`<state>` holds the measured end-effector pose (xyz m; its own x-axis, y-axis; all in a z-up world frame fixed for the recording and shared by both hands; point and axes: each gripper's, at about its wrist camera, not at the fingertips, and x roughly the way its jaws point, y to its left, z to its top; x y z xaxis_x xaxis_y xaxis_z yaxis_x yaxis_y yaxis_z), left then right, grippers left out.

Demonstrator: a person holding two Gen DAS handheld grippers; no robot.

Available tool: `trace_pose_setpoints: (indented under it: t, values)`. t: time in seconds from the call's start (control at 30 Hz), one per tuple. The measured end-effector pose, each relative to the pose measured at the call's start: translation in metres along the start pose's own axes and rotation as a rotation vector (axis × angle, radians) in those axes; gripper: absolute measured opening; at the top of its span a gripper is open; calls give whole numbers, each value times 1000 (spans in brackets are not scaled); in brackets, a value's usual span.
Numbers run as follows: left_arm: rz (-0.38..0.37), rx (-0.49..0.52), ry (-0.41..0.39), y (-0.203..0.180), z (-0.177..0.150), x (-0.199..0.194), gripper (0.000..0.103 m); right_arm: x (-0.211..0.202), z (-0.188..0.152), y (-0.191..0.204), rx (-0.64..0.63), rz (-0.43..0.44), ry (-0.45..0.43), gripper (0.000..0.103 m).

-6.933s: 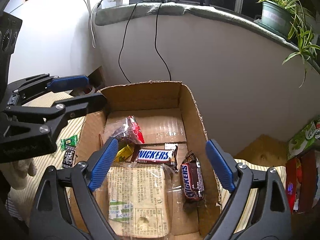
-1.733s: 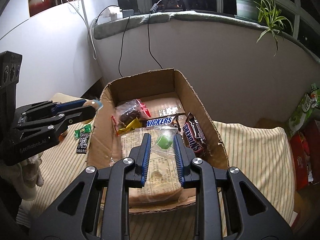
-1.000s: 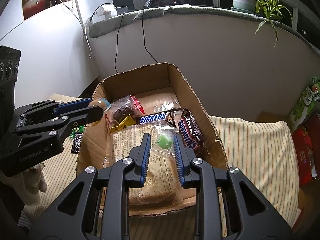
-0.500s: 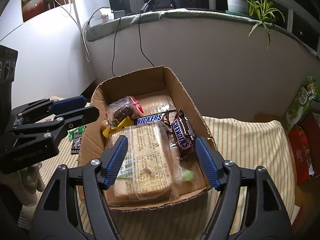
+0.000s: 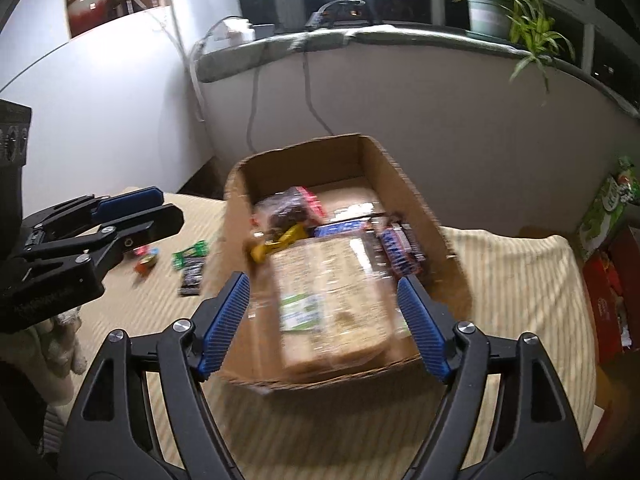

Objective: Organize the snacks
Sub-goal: 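Move both grippers to the red-wrapped cake and the printed candy packet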

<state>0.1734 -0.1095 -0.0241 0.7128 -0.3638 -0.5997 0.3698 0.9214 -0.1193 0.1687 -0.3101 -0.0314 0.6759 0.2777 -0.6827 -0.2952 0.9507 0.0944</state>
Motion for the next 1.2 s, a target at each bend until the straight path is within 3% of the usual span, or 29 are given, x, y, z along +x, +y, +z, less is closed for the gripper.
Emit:
trace_pose_setpoints:
  t: [0.33, 0.63, 1.1, 1.2]
  values:
    - [124, -121, -6, 76, -33, -43, 42, -4, -8, 67, -86, 122, -2, 79]
    - [211, -229, 26, 137, -68, -57, 46, 24, -21, 127, -151, 226, 48, 79]
    - [193, -218, 91, 154, -73, -21, 46, 92, -15, 186, -218, 262, 120, 78]
    - [190, -205, 99, 155, -70, -13, 53, 106, -12, 189, -227, 262, 138, 75]
